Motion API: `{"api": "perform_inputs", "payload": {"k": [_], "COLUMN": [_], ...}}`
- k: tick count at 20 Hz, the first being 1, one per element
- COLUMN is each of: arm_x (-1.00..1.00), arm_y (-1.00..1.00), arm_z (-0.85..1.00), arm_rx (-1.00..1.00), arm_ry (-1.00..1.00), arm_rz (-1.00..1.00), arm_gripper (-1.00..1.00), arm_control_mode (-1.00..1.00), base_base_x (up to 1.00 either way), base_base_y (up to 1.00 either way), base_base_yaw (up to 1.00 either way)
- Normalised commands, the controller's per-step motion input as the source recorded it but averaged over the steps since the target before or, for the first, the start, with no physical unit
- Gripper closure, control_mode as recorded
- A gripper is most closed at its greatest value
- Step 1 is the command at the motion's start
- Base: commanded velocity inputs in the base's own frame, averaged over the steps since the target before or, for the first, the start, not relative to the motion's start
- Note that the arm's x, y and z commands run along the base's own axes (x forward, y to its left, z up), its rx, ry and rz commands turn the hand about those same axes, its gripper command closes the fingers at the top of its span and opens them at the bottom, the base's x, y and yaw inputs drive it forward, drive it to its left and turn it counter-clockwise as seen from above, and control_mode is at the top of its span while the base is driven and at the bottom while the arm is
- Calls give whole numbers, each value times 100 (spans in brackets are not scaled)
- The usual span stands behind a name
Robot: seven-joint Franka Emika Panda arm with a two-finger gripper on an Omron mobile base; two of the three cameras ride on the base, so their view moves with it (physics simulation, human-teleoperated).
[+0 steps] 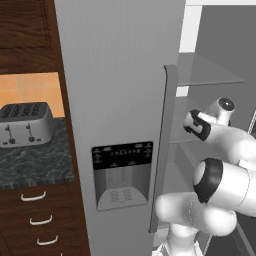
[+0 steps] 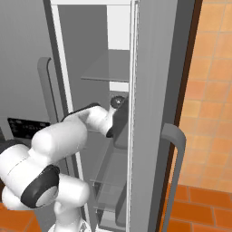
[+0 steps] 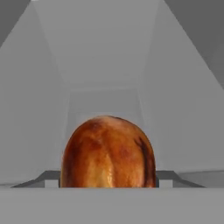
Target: Place one tomato and one chicken drumstick in each tupperware on the nearby counter, to pack two identical lunches.
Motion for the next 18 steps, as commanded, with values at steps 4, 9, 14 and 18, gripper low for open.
{"api": "perform_inputs", "payload": {"k": [4,9,14,18], "arm_x": [-90,-100,-100,-78], "arm_y": [66,40,19,49], "arm_z": [95,8,73,100], "arm_rx": [3,-1,0,0], "arm_ry": [17,-1,-6,-5], "arm_rz": [5,0,0,1], "arm_gripper": [100,100,100,100], "arm_control_mode": [-100,-100,-100,-100], "base_base_x": [0,0,0,0], "base_base_y": [0,0,0,0], "base_base_yaw": [0,0,0,0]}}
